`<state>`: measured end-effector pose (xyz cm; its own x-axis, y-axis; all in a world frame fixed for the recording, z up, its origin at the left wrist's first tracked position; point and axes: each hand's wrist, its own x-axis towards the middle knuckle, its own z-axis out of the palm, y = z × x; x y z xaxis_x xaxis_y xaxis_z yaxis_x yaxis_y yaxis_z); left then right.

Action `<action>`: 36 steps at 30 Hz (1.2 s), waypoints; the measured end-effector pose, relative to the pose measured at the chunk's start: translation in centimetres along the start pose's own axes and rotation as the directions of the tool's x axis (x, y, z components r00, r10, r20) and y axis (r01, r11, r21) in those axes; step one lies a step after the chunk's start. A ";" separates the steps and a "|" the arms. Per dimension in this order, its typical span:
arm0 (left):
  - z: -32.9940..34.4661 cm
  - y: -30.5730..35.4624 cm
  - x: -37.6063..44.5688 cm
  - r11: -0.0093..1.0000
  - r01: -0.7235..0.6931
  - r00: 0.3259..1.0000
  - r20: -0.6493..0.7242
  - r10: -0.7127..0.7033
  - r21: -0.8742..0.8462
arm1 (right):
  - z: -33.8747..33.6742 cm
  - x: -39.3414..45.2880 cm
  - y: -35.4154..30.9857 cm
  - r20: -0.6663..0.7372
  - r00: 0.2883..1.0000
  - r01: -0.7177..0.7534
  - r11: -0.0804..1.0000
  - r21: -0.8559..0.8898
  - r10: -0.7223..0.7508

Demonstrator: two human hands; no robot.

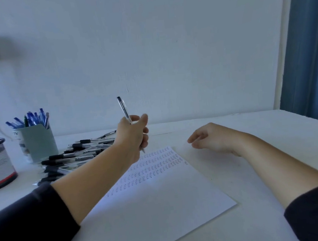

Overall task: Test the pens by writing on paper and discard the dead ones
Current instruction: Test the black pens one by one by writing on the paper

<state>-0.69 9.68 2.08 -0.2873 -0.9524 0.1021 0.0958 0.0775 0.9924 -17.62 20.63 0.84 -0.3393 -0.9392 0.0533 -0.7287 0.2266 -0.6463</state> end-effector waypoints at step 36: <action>0.9 0.5 -2.1 0.994 -0.037 0.955 0.298 0.004 0.106 | 3.4 0.3 -4.1 -0.272 0.940 0.231 0.970 0.070 -0.205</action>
<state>-0.93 11.97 2.42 -0.5576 -0.8211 0.1221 0.0052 0.1437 0.9896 -12.74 18.52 0.93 -0.3319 -0.8591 0.3897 -0.7439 -0.0156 -0.6681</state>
